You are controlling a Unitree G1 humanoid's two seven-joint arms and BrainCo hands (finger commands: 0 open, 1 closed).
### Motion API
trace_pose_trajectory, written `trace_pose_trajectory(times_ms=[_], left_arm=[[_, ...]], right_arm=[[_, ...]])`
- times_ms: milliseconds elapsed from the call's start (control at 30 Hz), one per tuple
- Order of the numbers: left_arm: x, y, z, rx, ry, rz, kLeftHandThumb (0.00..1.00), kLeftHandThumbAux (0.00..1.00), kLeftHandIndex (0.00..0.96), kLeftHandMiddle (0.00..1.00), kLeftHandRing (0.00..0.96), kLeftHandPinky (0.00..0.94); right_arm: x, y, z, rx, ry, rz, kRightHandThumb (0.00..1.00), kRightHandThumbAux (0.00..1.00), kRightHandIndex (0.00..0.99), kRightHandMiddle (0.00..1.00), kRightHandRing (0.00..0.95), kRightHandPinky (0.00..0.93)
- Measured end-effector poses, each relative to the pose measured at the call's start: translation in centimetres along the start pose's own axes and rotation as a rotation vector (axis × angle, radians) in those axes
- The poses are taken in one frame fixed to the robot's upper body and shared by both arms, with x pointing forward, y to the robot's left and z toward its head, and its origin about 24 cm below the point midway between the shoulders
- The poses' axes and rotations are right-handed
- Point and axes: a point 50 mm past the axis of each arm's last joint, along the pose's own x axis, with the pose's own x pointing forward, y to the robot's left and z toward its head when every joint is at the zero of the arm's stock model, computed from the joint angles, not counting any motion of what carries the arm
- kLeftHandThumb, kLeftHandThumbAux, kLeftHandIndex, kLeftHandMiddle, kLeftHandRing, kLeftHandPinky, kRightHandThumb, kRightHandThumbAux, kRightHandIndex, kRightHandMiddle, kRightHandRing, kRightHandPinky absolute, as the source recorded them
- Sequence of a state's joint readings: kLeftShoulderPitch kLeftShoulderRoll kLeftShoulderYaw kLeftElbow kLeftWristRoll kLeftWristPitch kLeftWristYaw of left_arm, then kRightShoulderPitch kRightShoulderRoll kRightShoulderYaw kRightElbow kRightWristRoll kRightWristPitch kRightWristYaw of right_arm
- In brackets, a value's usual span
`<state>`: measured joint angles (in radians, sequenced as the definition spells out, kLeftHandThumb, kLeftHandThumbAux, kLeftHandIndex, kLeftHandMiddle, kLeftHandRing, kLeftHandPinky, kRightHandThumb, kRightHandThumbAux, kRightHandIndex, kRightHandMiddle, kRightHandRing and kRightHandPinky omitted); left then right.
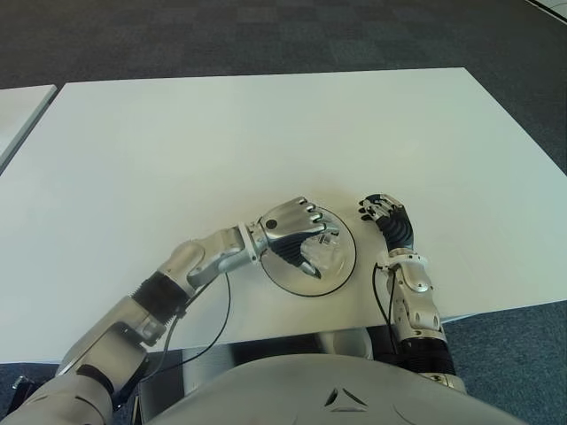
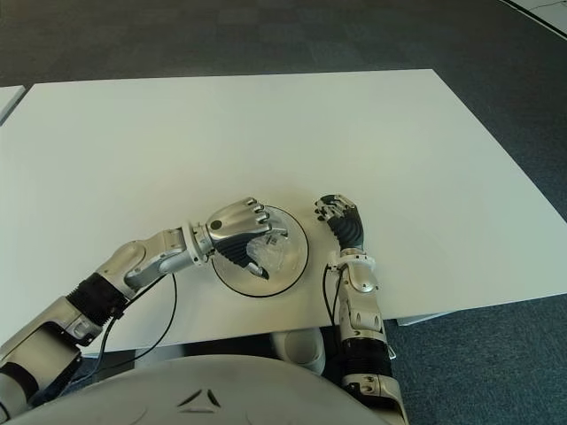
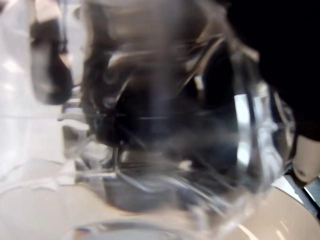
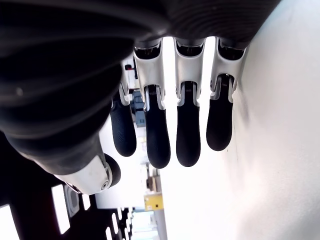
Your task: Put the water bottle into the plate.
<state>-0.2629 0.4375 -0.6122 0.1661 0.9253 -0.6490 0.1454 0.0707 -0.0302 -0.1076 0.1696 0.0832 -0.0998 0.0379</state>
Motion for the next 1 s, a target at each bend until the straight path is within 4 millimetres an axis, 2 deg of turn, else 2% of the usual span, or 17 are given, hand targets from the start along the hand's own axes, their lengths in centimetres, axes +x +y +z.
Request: trace_pose_trajectory(times_ms=[600,1000], left_arm=[[-0.4,-2.5,0.7,0.072,-0.037,-0.056,0.850,0.670,0.396,0.545,0.865,0.871],[-0.3,-3.4,0.7,0.138,-0.040,-0.029,0.851,0.664,0.407,0.580,0.759,0.740]], right_arm=[[0.0,0.0,0.0,0.001,0.000,0.004,0.705,0.734,0.429,0.496,0.493,0.497],[0.0,0.0,-0.1,0.001,0.002,0.004,0.706,0.734,0.429,0.497,0.495,0.500]])
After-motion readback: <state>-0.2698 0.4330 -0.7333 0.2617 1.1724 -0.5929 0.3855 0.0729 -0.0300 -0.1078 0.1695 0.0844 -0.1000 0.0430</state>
